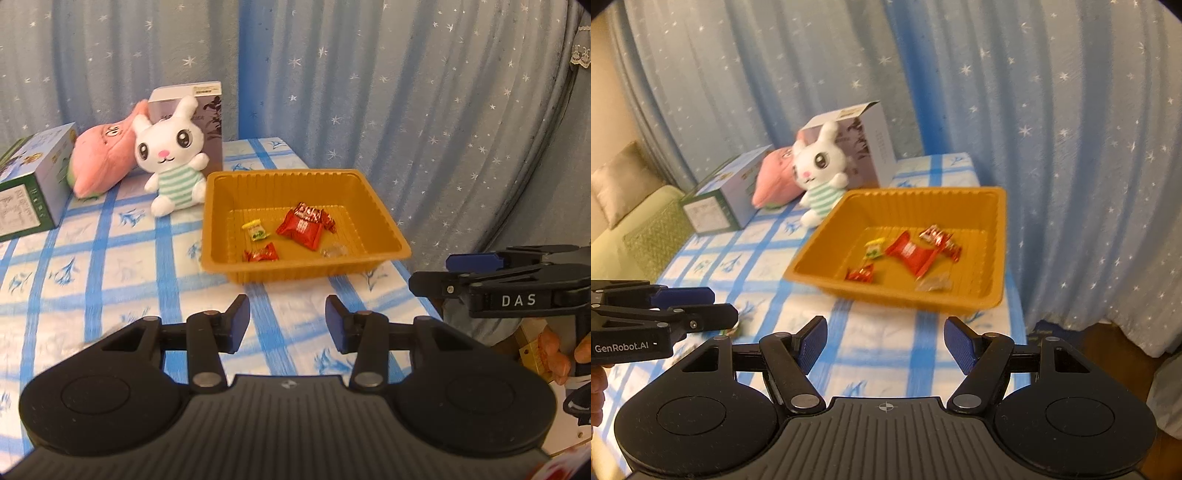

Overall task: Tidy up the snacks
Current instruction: 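Withdraw both tools from the tray back over the remaining snacks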

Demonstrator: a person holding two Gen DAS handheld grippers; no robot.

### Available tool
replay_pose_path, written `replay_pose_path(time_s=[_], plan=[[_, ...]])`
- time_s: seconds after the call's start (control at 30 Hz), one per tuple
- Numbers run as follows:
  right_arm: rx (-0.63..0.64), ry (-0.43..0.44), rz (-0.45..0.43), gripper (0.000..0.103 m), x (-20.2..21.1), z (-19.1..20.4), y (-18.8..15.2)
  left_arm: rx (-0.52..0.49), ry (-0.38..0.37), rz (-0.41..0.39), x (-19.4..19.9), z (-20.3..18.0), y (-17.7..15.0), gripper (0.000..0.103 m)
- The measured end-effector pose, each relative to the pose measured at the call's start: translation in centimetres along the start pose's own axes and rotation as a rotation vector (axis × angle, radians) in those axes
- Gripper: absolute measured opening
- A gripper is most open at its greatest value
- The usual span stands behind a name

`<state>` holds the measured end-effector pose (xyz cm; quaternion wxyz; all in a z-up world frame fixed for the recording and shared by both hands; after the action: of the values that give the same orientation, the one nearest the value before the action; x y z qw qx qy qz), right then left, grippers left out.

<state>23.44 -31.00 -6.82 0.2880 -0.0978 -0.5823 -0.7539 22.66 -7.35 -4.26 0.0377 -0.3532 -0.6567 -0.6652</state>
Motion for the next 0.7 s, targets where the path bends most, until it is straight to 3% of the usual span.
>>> replay_pose_path(time_s=[0.7], plan=[[0.055, 0.16, 0.113, 0.07, 1.6, 6.7, -6.4, 0.158, 0.215, 0.048, 8.1, 5.3, -8.4, 0.044]])
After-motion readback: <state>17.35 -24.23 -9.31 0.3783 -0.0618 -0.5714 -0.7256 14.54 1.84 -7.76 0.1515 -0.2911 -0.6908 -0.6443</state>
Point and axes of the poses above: each gripper's, at about its wrist camera, not at the fingertips, and x roughly against the way its jaws point, z to its left, y to its top, the point moved 4 cm from there along -x, roughly the way its jaws point, and after that the axes turned 13 degrees about -z, right-handed, at the moved point
